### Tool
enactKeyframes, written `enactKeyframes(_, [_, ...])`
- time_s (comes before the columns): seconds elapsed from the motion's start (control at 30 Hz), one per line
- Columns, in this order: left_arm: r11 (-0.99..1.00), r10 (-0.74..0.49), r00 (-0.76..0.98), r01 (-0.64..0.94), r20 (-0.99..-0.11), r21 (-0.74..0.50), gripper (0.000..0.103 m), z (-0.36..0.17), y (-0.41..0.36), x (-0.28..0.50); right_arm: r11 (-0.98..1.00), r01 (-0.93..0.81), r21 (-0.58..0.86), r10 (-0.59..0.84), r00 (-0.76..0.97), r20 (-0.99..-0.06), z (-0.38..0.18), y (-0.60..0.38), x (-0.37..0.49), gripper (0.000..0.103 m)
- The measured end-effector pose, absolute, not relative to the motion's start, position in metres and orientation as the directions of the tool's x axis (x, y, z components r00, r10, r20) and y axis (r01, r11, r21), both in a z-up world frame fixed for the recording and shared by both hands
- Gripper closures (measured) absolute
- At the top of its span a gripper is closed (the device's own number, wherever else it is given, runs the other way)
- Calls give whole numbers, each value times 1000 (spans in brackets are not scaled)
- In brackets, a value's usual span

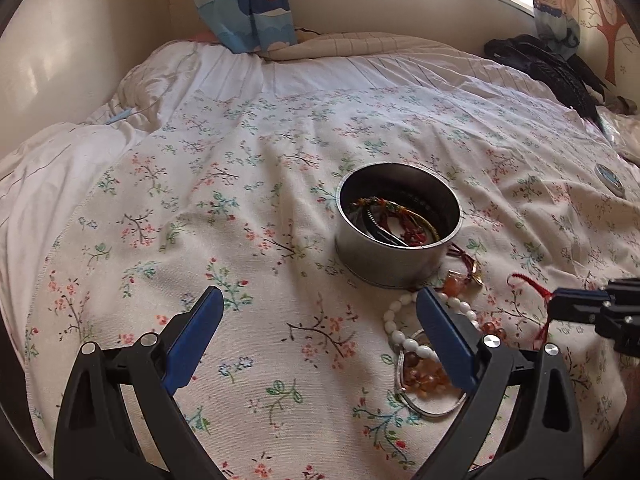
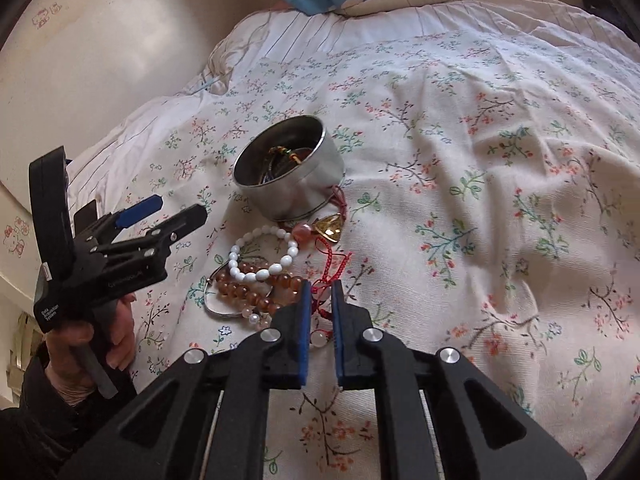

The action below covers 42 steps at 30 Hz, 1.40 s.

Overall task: Organize jewelry
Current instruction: 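Grasp the red string bracelet with tassel using the right tool and lift, then grasp the red cord bracelet with orange bead using the left tool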

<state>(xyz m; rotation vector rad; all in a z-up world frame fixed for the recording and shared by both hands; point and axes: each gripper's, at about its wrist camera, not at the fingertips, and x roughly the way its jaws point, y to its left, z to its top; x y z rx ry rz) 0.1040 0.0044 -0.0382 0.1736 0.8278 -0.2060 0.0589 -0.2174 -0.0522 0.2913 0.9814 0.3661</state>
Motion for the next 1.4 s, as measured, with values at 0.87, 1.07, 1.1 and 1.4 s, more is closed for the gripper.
enactKeyframes(0.87, [963,-214,543,257,-812,-82,9,-68,-20,174,909,-66,412,385,511,-768,-63,-239,71,69])
enactKeyframes(1.07, [978,-141,590,207,-795,-20,9,-66,-22,186,910,-67,408,388,481,-786,-71,-236,74,56])
enactKeyframes(1.1, [975,-157,583,218,-797,-33,9,-64,-21,184,913,-69,403,386,467,-796,-73,-234,75,54])
enactKeyframes(1.4, [899,-159,534,426,-831,102,9,-80,-73,156,927,-84,367,364,443,-819,-79,-224,78,52])
